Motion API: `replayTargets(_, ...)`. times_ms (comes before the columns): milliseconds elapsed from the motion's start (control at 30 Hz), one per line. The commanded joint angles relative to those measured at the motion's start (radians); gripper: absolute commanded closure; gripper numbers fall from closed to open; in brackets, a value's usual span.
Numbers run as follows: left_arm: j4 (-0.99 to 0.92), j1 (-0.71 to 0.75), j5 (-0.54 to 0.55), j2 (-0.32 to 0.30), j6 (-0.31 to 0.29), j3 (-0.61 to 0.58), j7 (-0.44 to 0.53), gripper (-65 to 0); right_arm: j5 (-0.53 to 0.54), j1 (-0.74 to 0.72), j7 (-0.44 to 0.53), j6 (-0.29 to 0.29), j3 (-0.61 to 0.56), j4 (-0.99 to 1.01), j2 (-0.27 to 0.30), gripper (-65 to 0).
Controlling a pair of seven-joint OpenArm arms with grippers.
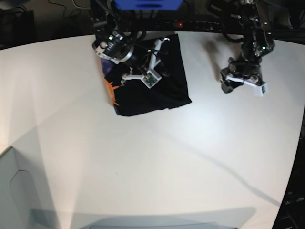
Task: Fold the T-shirt properly
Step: 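Fold the held end over the bundle toward the left gripper, then hold the folded end down on the bundle with the right gripper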
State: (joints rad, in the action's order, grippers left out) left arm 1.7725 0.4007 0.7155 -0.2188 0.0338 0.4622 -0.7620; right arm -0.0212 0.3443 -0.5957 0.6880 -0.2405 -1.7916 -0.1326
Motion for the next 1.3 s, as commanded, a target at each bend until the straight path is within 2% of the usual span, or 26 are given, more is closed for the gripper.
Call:
replayTargets(0, 0.020, 0.005, 0.011, -0.008, -0.004, 0.027, 0.008, -33.2, 0.022, -0.003, 0.018, 0.010, -0.021, -0.012, -0.008, -3.0)
replayTargets(200, 0.020, 0.004, 0.011, -0.008, -0.004, 0.105, 0.008, -33.2, 0.027, 0.008, 0.020, 0.010, -0.145, -0.086, 0.063, -22.7)
replayTargets(300, 0.020, 0.002, 0.011, -0.008, -0.004, 0.106, 0.008, -33.2, 0.027, 0.011, 0.018, 0.010, -0.178, -0.152, 0.083, -29.3)
replayTargets(367, 0.020, 0.002, 0.011, -0.008, -0.004, 0.106, 0.008, -33.2, 0.027, 0.011, 0.018, 0.010, -0.170, -0.187, 0.084, -29.8)
replayTargets(567, 0.020, 0.005, 0.011, -0.008, -0.004, 0.117, 0.008, -33.2, 0.027, 0.025, 0.018, 0.010, -0.013, -0.239, 0.089, -29.8)
replayTargets(667, 0.020, 0.005, 0.011, -0.008, -0.004, 0.125, 0.008, -33.2, 0.027, 0.035, 0.018, 0.010, 0.030, -0.239, 0.090, -29.8)
replayTargets(900, 0.020, -0.003, 0.011, -0.008, -0.004, 0.125, 0.008, -33.2, 0.027, 0.106, 0.029, 0.010, 0.036, -0.238, 0.090, -29.8)
replayTargets(1267, 0.020, 0.000, 0.011, -0.008, -0.004, 0.125, 0.008, -33.2, 0.022, 0.105, 0.027, 0.010, 0.039, -0.208, 0.090, -28.6)
